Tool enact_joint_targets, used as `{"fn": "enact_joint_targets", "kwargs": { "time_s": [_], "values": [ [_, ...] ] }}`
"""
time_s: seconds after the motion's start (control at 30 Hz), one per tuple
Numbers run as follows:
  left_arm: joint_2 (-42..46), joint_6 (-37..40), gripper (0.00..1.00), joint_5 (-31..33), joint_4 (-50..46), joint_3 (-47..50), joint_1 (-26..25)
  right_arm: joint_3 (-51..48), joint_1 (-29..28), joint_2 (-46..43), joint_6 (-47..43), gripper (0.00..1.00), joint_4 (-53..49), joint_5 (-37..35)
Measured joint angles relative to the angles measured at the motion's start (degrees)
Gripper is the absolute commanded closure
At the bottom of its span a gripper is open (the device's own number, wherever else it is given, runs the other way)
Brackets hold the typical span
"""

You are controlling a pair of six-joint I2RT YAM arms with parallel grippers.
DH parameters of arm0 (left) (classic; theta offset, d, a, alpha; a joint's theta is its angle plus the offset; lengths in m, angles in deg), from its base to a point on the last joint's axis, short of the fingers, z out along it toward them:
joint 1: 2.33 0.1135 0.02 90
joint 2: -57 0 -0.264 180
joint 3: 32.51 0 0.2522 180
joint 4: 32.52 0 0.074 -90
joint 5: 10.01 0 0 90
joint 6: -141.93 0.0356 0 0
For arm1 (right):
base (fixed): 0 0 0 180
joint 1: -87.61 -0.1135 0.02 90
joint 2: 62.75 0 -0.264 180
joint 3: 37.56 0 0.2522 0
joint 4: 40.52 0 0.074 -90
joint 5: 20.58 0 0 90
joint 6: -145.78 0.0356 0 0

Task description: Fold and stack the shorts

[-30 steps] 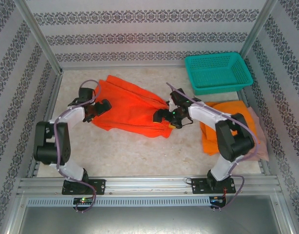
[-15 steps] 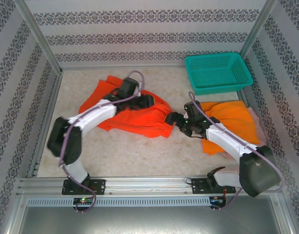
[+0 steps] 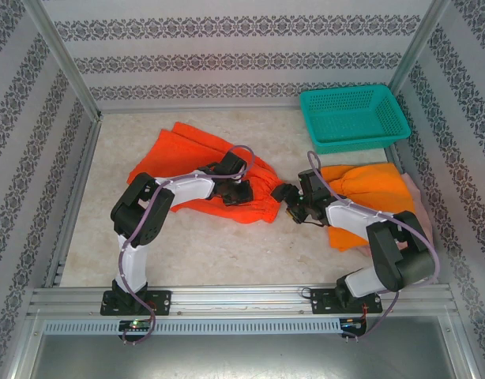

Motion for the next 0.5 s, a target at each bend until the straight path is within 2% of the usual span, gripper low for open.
{"fn": "enact_joint_targets", "kwargs": {
  "time_s": [0.23, 0.5],
  "values": [
    [-0.02, -0.37, 0.91, 0.33, 0.92, 1.40, 0.11, 0.07, 0.02, 4.68, 1.81, 0.34, 3.96, 2.64],
    [-0.02, -1.46, 0.92, 0.20, 2.47, 2.03, 0.11, 0.76, 0.07, 6.01, 3.91, 0.52, 2.58, 2.54]
  ]
}}
